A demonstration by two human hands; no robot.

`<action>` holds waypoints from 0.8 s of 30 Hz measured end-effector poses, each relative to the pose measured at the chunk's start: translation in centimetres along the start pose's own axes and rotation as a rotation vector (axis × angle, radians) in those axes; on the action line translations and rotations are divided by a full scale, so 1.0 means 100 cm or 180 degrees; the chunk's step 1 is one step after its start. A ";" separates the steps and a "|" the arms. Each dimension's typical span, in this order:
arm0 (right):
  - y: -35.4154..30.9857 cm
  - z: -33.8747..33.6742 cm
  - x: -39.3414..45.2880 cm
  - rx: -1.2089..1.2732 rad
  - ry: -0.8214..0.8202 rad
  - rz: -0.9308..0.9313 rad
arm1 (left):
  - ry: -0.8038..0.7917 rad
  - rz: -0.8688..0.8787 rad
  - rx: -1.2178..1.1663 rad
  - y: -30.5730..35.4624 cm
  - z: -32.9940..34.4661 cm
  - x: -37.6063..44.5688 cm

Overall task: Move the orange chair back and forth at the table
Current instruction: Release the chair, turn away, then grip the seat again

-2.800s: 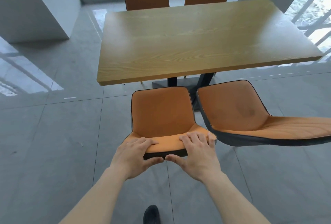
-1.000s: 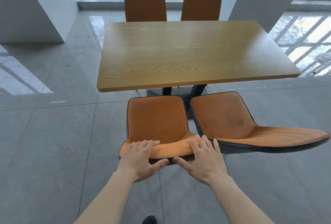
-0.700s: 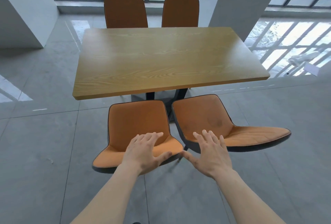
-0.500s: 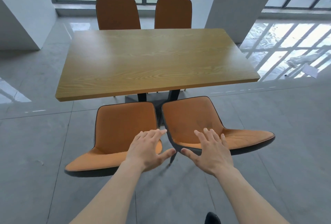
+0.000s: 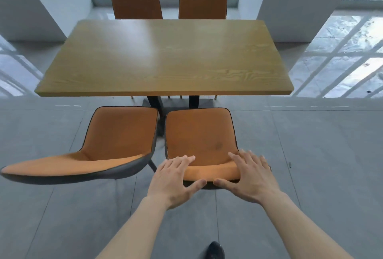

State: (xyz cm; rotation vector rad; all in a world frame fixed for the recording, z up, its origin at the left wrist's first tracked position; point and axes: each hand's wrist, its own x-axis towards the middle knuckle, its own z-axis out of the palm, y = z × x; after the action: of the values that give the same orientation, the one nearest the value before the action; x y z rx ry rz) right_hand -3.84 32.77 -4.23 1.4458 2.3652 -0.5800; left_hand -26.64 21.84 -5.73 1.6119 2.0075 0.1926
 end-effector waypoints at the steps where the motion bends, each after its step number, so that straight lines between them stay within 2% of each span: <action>1: 0.005 0.003 0.003 0.0015 -0.0049 -0.0050 | -0.0017 -0.0035 0.0002 0.005 0.004 0.002; 11: 0.022 0.015 0.012 0.0057 -0.0099 -0.0395 | -0.0041 -0.0154 0.0084 0.007 0.020 0.010; 24: 0.017 0.022 -0.001 -0.0028 0.0353 -0.0028 | -0.0017 -0.0102 0.0375 0.011 0.024 0.016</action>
State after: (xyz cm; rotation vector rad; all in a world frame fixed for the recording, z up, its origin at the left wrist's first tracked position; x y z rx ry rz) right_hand -2.14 32.34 -6.46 1.5008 2.4564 -0.5033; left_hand -24.72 23.07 -7.76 1.6485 2.0734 0.0591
